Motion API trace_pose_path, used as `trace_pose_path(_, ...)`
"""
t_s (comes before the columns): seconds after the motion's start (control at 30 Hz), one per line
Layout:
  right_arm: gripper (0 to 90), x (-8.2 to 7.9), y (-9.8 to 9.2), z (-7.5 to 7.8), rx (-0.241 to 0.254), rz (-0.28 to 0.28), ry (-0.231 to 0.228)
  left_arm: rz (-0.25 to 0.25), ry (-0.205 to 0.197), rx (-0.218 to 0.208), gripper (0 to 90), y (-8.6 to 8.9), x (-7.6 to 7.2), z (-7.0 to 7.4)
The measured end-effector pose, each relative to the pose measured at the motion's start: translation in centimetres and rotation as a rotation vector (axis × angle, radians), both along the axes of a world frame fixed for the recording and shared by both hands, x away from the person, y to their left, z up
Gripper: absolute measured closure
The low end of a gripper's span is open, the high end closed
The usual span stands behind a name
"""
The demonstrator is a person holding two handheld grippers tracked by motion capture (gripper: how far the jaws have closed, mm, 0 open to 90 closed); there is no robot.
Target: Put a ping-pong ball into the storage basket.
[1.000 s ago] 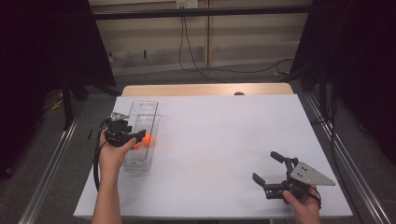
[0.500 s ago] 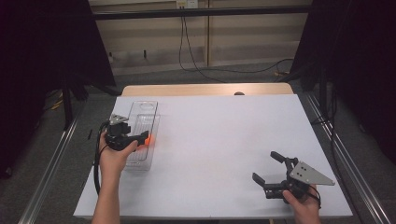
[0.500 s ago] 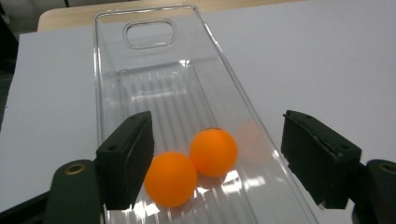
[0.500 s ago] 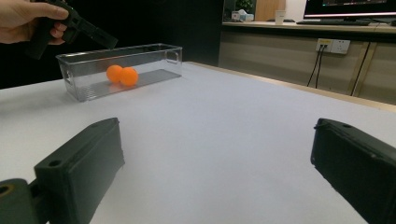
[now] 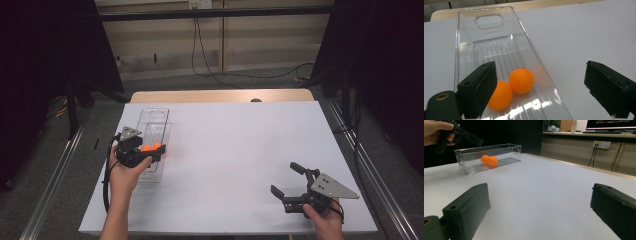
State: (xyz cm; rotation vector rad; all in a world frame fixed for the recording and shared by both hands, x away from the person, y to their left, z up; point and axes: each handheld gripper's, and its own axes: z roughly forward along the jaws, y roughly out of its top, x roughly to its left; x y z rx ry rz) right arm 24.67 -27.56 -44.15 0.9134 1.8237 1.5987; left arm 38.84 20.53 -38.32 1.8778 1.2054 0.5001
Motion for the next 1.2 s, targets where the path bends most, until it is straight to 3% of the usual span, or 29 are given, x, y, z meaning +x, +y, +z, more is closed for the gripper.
trace_pose_path(0.3,1.9,0.0,-0.1,0.0,0.003,0.001,-0.001,-0.008,-0.04,-0.024,4.6,0.1,-0.7,-0.3)
trace_pose_path(0.6,1.9,0.0,-0.1,0.0,0.003,0.0,0.0,-0.081,-0.087,-0.086,3.5,0.0,-1.9,-1.0)
trace_pose_path(0.8,1.9,0.0,-0.1,0.0,0.003,-0.001,-0.001,-0.116,-0.13,-0.105,3.3,0.3,-2.9,-1.5)
trace_pose_path(1.2,1.9,0.0,0.0,0.0,0.0,0.002,-0.001,-0.176,-0.165,-0.141,3.1,0.1,-4.2,-2.2)
